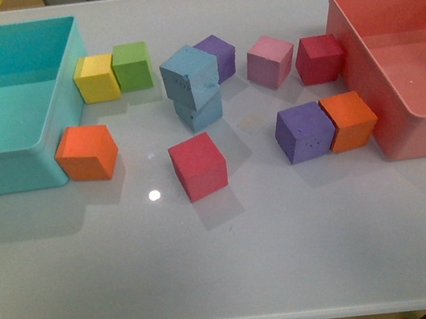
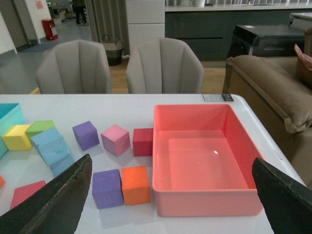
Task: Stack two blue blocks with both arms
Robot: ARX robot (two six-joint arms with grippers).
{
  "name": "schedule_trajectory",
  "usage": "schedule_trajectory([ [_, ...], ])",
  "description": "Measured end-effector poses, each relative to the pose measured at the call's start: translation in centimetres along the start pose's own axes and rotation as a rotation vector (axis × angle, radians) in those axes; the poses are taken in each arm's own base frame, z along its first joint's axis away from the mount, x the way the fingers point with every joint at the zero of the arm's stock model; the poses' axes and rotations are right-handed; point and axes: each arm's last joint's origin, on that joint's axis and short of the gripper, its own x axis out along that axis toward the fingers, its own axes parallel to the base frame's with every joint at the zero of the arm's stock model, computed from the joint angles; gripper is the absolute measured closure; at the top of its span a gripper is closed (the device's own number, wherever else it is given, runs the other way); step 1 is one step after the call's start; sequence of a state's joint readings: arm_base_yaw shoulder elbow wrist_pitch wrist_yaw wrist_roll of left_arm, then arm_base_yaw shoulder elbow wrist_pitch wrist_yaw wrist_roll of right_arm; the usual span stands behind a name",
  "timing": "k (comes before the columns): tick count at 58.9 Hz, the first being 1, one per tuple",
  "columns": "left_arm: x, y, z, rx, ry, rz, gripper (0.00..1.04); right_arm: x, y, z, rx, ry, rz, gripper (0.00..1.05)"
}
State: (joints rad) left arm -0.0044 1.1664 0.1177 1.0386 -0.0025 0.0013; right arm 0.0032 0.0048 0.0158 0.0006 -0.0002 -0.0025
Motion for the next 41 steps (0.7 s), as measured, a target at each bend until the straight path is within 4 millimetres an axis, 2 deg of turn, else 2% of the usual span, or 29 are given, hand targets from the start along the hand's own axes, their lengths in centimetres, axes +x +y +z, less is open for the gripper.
schedule_trajectory([
  [16,-2.5,0.0,0.0,0.0,0.003,-0.003,1.03,0.0,0.0,0.0,0.0,0.0,0.0,0.09],
  [41,-5.1,0.0,0.4,0.0,-0.011,-0.003,1.03,0.0,0.0,0.0,0.0,0.0,0.0,0.09],
])
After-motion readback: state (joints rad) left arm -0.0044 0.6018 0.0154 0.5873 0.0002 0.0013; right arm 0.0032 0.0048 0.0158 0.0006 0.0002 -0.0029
